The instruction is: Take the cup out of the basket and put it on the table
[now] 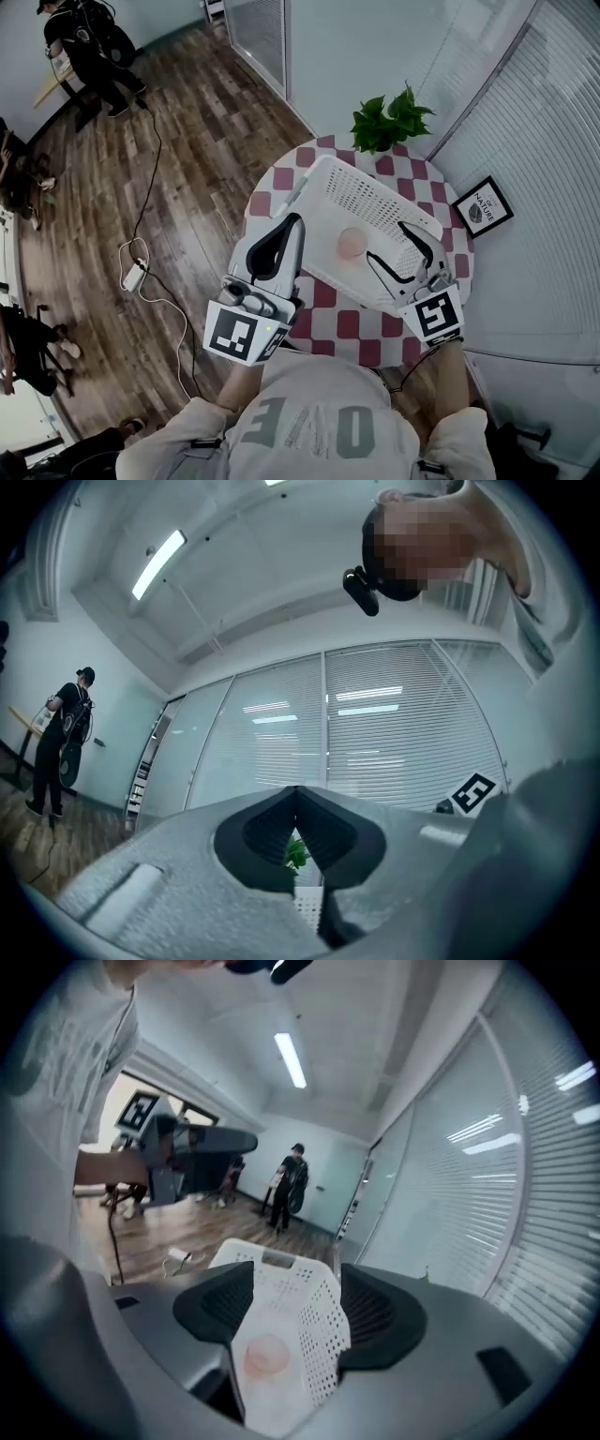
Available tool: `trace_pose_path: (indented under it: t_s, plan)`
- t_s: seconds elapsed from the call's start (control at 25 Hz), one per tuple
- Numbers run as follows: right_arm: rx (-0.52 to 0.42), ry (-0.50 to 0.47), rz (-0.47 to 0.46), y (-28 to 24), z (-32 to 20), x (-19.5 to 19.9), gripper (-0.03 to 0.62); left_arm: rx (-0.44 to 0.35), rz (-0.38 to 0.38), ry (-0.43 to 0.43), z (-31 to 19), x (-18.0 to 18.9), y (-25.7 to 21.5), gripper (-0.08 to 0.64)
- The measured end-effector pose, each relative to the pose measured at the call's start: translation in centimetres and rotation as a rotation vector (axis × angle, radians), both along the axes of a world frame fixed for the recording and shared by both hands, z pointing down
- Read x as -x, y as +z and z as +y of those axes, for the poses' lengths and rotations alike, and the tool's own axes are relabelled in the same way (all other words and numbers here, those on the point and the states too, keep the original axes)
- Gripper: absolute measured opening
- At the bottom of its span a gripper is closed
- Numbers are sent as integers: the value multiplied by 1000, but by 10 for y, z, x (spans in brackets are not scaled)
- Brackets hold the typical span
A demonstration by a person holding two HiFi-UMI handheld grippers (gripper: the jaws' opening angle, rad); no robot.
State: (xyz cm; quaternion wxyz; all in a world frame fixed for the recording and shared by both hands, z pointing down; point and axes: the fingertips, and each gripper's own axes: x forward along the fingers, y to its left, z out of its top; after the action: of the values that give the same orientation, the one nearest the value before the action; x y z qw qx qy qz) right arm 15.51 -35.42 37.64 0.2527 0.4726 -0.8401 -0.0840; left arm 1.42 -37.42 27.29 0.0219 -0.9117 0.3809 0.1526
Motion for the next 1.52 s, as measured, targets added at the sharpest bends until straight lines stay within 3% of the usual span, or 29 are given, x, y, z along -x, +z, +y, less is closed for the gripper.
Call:
trace_pose_path:
  t_s: [0.16, 0.28, 0.4, 0.64, 0.8, 1.2, 1.36, 1.52]
  plan:
    - [167, -137, 195, 52, -9, 12, 296, 33, -80, -59, -8, 5, 28, 5]
    - [324, -231, 277, 90, -18, 17, 296, 85, -44, -38, -11, 6, 39, 6]
    - [548, -314, 399, 142, -12, 17, 296, 103, -48, -42, -9, 9, 45, 6]
    - [763, -421, 586, 214, -9, 14, 262, 106, -53, -59, -8, 12, 44, 6]
    - [812, -481, 719, 244, -15, 12, 205, 127, -40, -79, -12, 12, 54, 6]
    - [884, -539, 978, 291, -30, 2, 204, 176, -64, -69, -14, 10, 71, 5]
    - [873, -545, 1021, 293, -31, 1, 201, 173, -83, -73, -18, 8, 74, 6]
    - [884, -577, 1065, 295, -27, -3, 148, 174, -78, -70, -18, 7, 75, 6]
